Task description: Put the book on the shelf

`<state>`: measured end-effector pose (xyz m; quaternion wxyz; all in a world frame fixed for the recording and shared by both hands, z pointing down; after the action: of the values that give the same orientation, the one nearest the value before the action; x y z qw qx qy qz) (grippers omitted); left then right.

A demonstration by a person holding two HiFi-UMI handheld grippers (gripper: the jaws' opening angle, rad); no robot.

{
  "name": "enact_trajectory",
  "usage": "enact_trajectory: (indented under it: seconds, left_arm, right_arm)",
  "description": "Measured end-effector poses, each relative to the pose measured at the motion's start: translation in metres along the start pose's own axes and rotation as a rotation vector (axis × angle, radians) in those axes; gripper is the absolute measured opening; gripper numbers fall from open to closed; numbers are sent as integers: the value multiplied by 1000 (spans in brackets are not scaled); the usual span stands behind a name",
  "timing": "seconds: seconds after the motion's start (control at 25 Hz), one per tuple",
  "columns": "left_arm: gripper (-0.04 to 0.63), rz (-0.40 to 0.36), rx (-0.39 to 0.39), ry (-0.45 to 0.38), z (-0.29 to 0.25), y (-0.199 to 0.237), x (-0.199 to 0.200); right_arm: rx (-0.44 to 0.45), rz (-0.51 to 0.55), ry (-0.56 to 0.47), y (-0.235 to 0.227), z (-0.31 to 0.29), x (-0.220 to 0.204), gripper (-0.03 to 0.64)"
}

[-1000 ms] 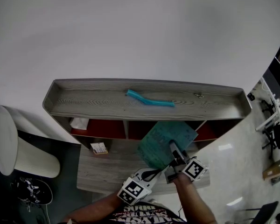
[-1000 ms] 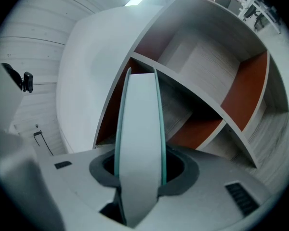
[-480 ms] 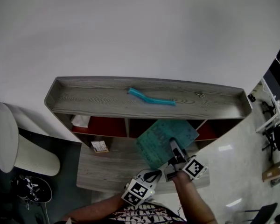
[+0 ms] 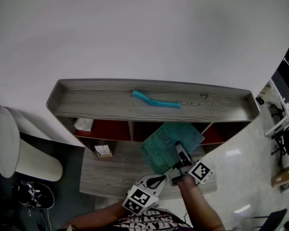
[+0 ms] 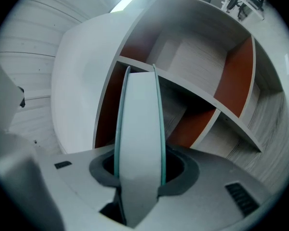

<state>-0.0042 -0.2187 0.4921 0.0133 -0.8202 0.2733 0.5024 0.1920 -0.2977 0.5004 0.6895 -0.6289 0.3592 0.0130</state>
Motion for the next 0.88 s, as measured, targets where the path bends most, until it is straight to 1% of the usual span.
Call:
enact_trajectory:
  seconds: [0.08,0.16,0.24,0.32,0.48,0.56,0.68,0.76,0.8,0.88]
  left_arm:
    - [5,12,-2,19,-6,-3,-7]
    - [5,39,15,36,-12,0,-15]
    - [5,59,35,32,-13,4,-18]
    - [5,62,58,24,-11,5,-18]
    - [5,6,154,15,-6,4,-15]
    - [5,-22,195,-7,-1,6,-11]
    - [5,-35,262,-39,5,16,-6]
    - [5,-9,299,-50,9,28,-3]
    - [5,13,299,-55,12,34,-1]
    - [5,48,265,-64,19,36,4]
  right_arm:
    - [16,-3,-7,0,-1,0,163]
    - [21,-17,-11,-1,-2,-1,163]
    - [11,-26,-12,-1,-2,-2,163]
    - [10,-31,-15,-2,-1,-3,163]
    - [32,-39,-12,-5,-2,-3,163]
    - [28,-61,-6,-8,-1,-5,163]
    - [17,-80,5,-12,-1,-8,163]
    - [13,-91,18,-13,-2,-11,163]
    - [17,-100,19,-13,-3,-12,163]
    - [21,-121,-1,-14,-3,-13,163]
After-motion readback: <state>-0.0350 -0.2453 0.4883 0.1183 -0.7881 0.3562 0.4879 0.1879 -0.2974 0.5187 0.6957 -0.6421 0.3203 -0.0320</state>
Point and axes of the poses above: the fingertips, and each gripper's own axes: z backward along the fingers, y to its left, x out of its top, the point moved 10 cm from there along z, backward along the fingers, and after that the axes turned 9 degrees about y, right-handed, at the moved point
